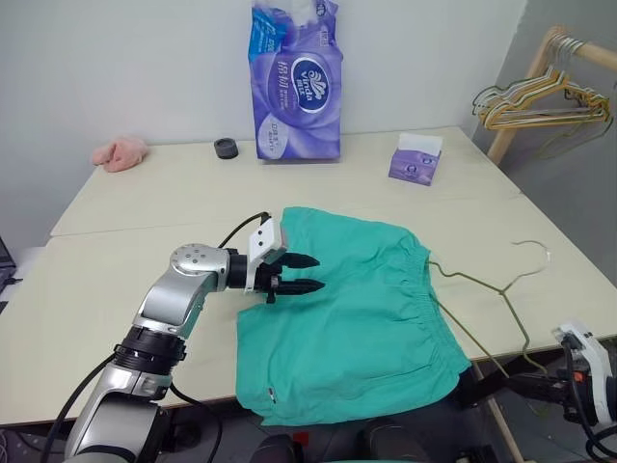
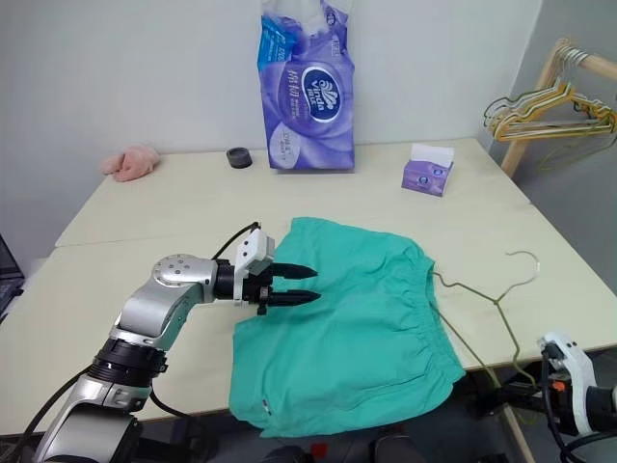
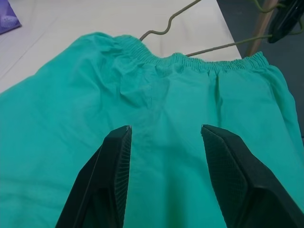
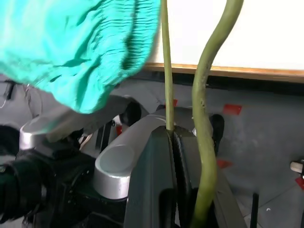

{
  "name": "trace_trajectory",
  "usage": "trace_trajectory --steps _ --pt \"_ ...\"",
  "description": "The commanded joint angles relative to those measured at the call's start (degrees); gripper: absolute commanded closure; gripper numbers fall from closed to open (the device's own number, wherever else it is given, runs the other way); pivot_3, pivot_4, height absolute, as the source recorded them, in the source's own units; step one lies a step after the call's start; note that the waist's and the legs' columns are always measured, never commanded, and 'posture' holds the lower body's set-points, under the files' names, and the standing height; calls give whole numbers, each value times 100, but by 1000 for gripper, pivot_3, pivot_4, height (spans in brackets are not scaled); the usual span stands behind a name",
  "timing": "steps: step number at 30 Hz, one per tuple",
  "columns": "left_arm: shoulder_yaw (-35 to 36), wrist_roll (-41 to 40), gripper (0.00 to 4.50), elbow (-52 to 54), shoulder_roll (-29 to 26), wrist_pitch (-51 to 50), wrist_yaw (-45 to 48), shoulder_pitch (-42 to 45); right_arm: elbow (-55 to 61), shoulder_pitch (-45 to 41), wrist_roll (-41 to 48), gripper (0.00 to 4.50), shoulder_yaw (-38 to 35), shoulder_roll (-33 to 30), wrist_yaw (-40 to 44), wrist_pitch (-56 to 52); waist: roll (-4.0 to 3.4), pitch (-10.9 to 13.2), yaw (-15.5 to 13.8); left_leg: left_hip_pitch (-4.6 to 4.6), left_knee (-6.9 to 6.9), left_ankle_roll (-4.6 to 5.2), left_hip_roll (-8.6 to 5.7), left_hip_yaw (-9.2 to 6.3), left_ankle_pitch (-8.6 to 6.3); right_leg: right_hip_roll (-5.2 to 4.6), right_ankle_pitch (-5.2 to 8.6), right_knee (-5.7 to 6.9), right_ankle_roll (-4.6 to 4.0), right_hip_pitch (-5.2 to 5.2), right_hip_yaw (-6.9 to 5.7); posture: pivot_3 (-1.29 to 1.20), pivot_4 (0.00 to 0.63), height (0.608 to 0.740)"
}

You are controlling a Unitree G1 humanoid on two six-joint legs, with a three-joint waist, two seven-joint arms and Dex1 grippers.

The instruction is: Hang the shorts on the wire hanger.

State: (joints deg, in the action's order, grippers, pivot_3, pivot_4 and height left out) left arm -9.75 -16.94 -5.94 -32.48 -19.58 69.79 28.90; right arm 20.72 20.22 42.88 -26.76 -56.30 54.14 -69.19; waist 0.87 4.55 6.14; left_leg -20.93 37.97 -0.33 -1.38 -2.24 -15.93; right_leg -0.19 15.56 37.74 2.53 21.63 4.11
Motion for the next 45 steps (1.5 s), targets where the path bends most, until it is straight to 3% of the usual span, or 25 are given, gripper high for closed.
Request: trace_trajectory --steps 1,8,14,20,26,33,38,45 --pt "153 2 2034 -134 -28 188 -35 153 -280 -590 123 4500 292 -96 123 38 4 3 8 1 0 0 0 1 0 0 0 0 0 0 -1 -155 51 740" --pt "222 -28 2034 -300 14 215 -114 310 -565 -1352 249 4500 1017 183 56 -233 7 4 -22 -8 0 1 0 -12 -1 -1 0 -2 1 3 2 -145 51 740" --pt "359 -183 2034 -230 59 -8 -211 360 -940 -1954 109 4500 1041 544 -306 -68 7 5 -41 -8 3 1 0 -12 -1 -8 -2 0 4 3 2 -136 53 740" --pt "540 -337 2034 -229 120 -208 -344 434 -971 -2490 178 4500 749 399 -400 55 6 4 -61 -11 1 1 0 -14 -1 -9 -3 1 5 8 1 -137 54 740" --pt "857 -546 2034 -539 381 -576 -782 841 -486 -2861 84 4500 928 159 -370 445 7 5 -91 -14 4 1 0 -15 -1 -9 -3 2 5 9 1 -149 53 740" --pt "1063 -815 25 -1042 161 -825 -382 1799 307 -3329 -450 4500 1898 -127 -191 1196 11 7 -37 -18 1 1 3 -13 -1 -6 -3 4 6 18 -5 -162 49 740" --pt "691 -547 25 -1355 -120 -362 454 2291 505 -3659 -1031 4500 2635 -352 65 1852 10 6 13 -46 4 1 -1 -9 -1 -7 -4 2 6 44 -7 -163 46 740" --pt "-78 -26 25 -1407 -525 362 1770 2308 666 -4018 -1530 4500 3157 -469 345 2381 8 6 30 -79 9 0 -2 -32 0 -32 -8 5 1 73 -10 -163 41 740"
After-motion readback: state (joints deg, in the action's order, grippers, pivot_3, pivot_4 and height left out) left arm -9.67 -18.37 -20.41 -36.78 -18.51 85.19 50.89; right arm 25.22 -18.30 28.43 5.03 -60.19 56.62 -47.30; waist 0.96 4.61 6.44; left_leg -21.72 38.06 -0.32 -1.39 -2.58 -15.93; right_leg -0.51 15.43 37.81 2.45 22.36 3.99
